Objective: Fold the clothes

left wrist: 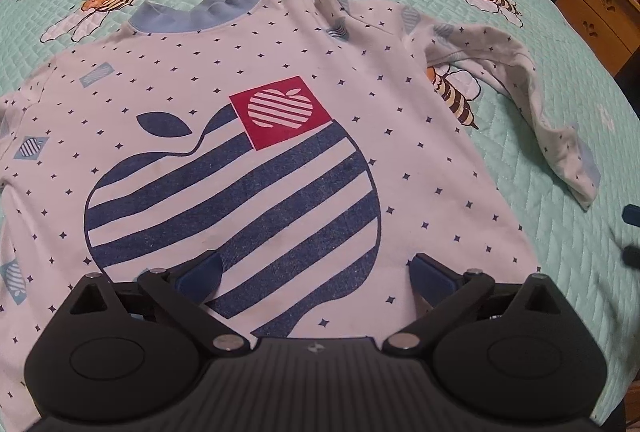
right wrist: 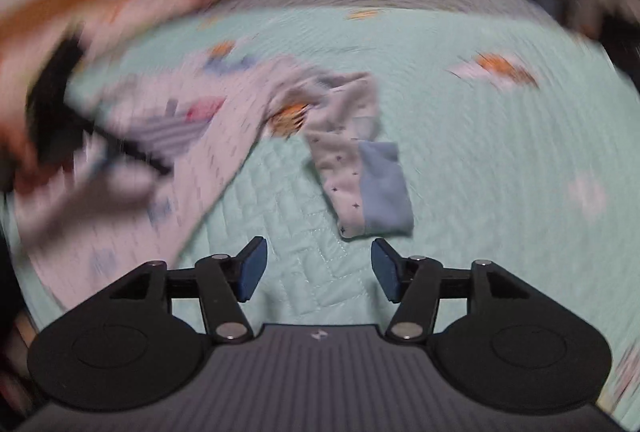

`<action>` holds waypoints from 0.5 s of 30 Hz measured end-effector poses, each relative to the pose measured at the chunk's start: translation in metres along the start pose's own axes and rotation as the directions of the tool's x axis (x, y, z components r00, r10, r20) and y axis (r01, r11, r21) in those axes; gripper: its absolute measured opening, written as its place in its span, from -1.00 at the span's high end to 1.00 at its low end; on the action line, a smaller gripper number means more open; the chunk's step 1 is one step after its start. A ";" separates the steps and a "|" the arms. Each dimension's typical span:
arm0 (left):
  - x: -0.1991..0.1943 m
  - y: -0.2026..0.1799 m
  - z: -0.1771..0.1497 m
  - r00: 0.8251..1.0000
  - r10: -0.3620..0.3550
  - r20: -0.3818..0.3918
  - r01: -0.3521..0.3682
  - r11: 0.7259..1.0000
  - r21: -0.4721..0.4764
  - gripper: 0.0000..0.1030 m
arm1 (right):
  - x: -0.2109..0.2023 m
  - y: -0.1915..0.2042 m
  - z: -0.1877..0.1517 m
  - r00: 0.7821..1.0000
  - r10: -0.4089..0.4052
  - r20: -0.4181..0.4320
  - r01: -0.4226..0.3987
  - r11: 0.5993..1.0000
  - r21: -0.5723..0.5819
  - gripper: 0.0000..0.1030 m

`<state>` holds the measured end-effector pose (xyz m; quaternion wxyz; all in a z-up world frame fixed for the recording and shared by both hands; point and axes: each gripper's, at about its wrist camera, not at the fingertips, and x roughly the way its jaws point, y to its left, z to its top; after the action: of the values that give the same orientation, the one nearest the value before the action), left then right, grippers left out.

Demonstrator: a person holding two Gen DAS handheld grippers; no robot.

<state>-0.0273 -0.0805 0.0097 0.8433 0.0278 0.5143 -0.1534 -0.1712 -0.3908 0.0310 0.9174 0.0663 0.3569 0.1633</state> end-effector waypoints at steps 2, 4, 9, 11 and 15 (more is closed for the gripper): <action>-0.001 0.001 0.000 1.000 -0.007 0.002 0.007 1.000 -0.003 -1.00 | -0.005 -0.019 0.000 0.998 -0.033 0.053 0.022 0.981 0.193 -0.31; -0.001 0.003 -0.001 1.000 -0.015 0.004 0.015 1.000 -0.005 -1.00 | -0.004 -0.040 -0.001 0.995 -0.063 0.078 0.027 0.918 0.395 -0.32; -0.003 0.009 -0.002 0.999 -0.047 0.018 0.047 0.998 -0.031 -1.00 | 0.015 -0.073 -0.013 0.993 -0.006 0.120 -0.080 0.711 0.699 -0.33; -0.003 0.011 -0.002 0.998 -0.057 0.023 0.058 0.998 -0.038 -1.00 | 0.026 -0.076 -0.015 0.994 -0.001 0.113 -0.084 0.667 0.741 -0.33; -0.003 0.010 -0.003 0.998 -0.060 0.027 0.061 0.998 -0.029 -1.00 | 0.049 -0.074 -0.003 0.994 -0.011 0.106 -0.068 0.699 0.712 -0.36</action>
<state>-0.0283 -0.0693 0.0093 0.8452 -0.0025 0.5063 -0.1714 -0.1207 -0.4430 -0.0202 0.8343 0.4304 0.3438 0.0226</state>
